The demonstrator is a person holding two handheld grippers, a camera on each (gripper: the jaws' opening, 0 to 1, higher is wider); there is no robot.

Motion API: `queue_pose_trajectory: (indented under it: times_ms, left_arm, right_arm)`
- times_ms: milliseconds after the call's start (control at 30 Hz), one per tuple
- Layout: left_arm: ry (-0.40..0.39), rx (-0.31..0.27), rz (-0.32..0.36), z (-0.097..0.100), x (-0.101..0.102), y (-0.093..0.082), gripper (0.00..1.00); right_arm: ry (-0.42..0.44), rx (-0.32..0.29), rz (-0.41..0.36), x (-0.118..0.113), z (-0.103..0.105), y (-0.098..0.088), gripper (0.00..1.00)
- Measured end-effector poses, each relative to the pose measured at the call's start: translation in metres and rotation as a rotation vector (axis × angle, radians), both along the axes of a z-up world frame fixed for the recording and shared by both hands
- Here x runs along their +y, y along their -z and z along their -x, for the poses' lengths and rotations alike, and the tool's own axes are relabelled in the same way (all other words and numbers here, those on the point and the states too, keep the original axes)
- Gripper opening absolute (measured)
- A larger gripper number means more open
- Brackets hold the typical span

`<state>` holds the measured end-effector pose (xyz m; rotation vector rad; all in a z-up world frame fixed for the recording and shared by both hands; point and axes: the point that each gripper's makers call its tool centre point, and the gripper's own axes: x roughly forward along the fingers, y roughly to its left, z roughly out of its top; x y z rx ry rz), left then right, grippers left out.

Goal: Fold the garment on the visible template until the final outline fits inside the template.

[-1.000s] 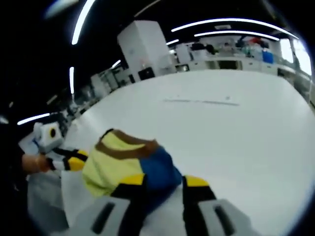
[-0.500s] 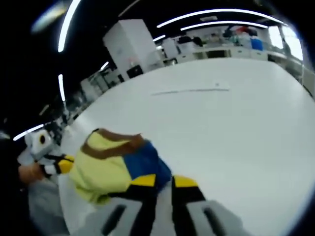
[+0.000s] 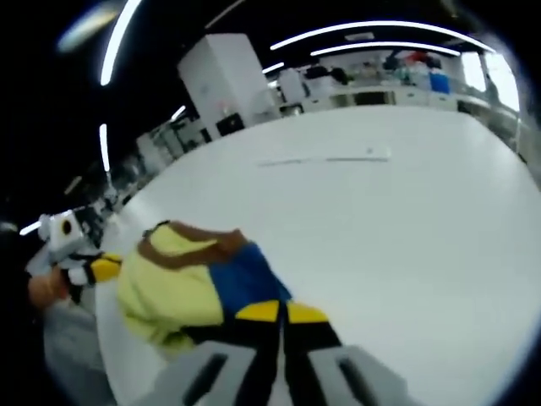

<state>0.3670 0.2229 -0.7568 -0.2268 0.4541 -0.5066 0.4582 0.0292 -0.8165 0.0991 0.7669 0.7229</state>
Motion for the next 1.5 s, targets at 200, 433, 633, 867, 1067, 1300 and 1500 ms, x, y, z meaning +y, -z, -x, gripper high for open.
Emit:
queue_pose_trajectory:
  times_ms: [200, 433, 633, 867, 1067, 1300, 1500]
  left_arm:
    - [-0.045, -0.055, -0.011, -0.006, 0.021, -0.029, 0.0]
    - [-0.108, -0.118, -0.02, -0.024, 0.052, -0.059, 0.0]
    - [-0.163, -0.148, -0.028, -0.04, 0.081, -0.076, 0.0]
    - [-0.228, -0.157, -0.03, -0.065, 0.117, -0.081, 0.0]
    - [-0.291, -0.131, 0.035, -0.092, 0.134, -0.07, 0.0]
    - [-0.344, -0.119, 0.101, -0.126, 0.144, -0.052, 0.0]
    - [-0.381, -0.067, 0.135, -0.15, 0.157, -0.022, 0.0]
  right_arm:
    - [-0.003, -0.07, 0.007, -0.006, -0.007, -0.03, 0.0]
    - [-0.048, -0.188, 0.082, -0.005, -0.018, -0.067, 0.0]
    - [-0.036, -0.243, 0.134, -0.003, -0.029, -0.088, 0.0]
    - [0.055, -0.262, 0.111, -0.004, -0.049, -0.097, 0.0]
    - [0.136, -0.251, 0.083, 0.001, -0.076, -0.091, 0.0]
    - [0.236, -0.234, 0.07, 0.005, -0.111, -0.077, 0.0]
    - [0.277, -0.222, 0.076, 0.014, -0.138, -0.06, 0.0]
